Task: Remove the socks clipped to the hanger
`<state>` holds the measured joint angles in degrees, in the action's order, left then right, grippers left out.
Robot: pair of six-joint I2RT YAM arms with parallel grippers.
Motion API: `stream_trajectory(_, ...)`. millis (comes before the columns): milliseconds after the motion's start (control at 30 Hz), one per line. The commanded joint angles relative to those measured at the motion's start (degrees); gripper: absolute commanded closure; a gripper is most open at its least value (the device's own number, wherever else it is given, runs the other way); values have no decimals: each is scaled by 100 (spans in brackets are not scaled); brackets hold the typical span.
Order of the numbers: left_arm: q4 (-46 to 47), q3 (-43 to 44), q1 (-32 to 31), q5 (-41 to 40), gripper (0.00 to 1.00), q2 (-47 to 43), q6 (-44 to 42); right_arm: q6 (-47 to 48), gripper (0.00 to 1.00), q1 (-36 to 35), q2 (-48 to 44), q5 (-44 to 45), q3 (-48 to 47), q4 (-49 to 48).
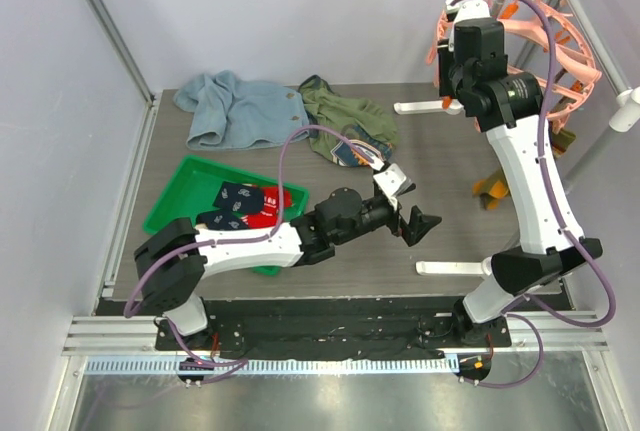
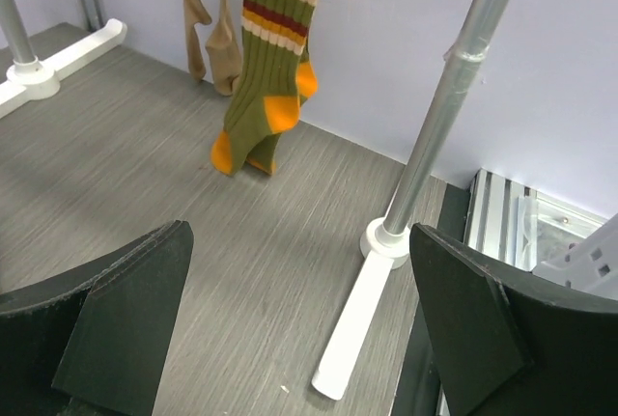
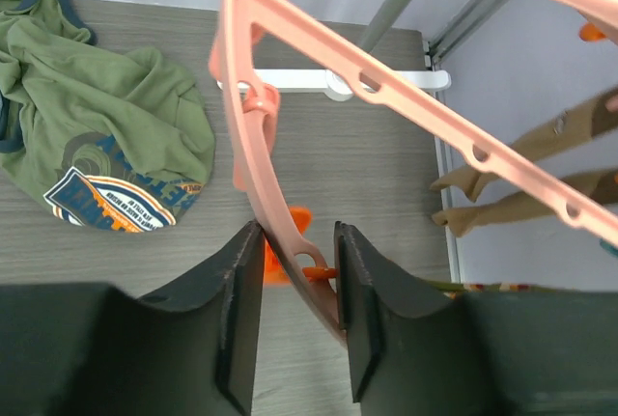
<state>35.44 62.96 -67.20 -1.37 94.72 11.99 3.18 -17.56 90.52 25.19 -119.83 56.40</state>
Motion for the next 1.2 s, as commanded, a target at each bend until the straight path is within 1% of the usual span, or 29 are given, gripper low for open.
stream_trajectory(0, 698, 15, -48, -206, 0, 11, -162, 95, 65, -2, 44, -49, -243, -515)
stream_trajectory(100, 1060, 172, -56, -477, 0, 406, -266, 16, 68, -2, 123, -224, -339, -753)
stream_trajectory(200, 1211, 741, -48, -689, 0, 907, -346, -159, 69, -2, 202, -391, -461, -991)
stream_trajectory(333, 1255, 1455, -48, -760, 0, 1731, -478, -309, 69, -2, 238, -418, -445, -1175)
stream_trajectory(433, 1342, 1947, -48, -944, 0, 2111, -583, -448, 69, -10, 308, -410, -445, -1228)
stream_trajectory(533, 1579, 2308, -48, -927, 0, 2559, -663, -511, 70, -2, 361, -331, -480, -1246)
stream_trajectory(733, 1633, 3107, -30, -813, 0, 3351, -838, -696, 71, 7, 370, -366, -638, -1237)
stream_trajectory(833, 1572, 3748, -4, -804, 1, 3834, -812, -819, 72, -2, 308, -409, -594, -1272)
stream_trajectory(867, 1519, 4185, 5, -786, 2, 3983, -734, -836, 72, 7, 291, -375, -577, -1263)
stream_trajectory(900, 1370, 4416, 5, -786, 3, 4263, -716, -871, 72, 7, 291, -366, -568, -1263)
stream_trajectory(967, 1273, 5047, 5, -830, 7, 4528, -619, -872, 72, -10, 300, -366, -568, -1263)
stream_trajectory(1000, 1229, 5216, 5, -865, 10, 4712, -584, -854, 72, 7, 291, -366, -568, -1255)
stream_trajectory(1033, 1220, 5340, 5, -900, 23, 4757, -558, -837, 72, 7, 291, -331, -559, -1228)
stream_trajectory(1100, 1167, 5437, -4, -901, 42, 4749, -601, -837, 72, -2, 238, -226, -541, -1184)
stream_trajectory(1133, 1158, 5403, -12, -961, 61, 4653, -619, -845, 70, 7, 221, -199, -541, -1193)
stream_trajectory(1167, 1193, 5167, -39, -1023, 68, 4548, -680, -845, 69, 7, 186, -181, -533, -1184)
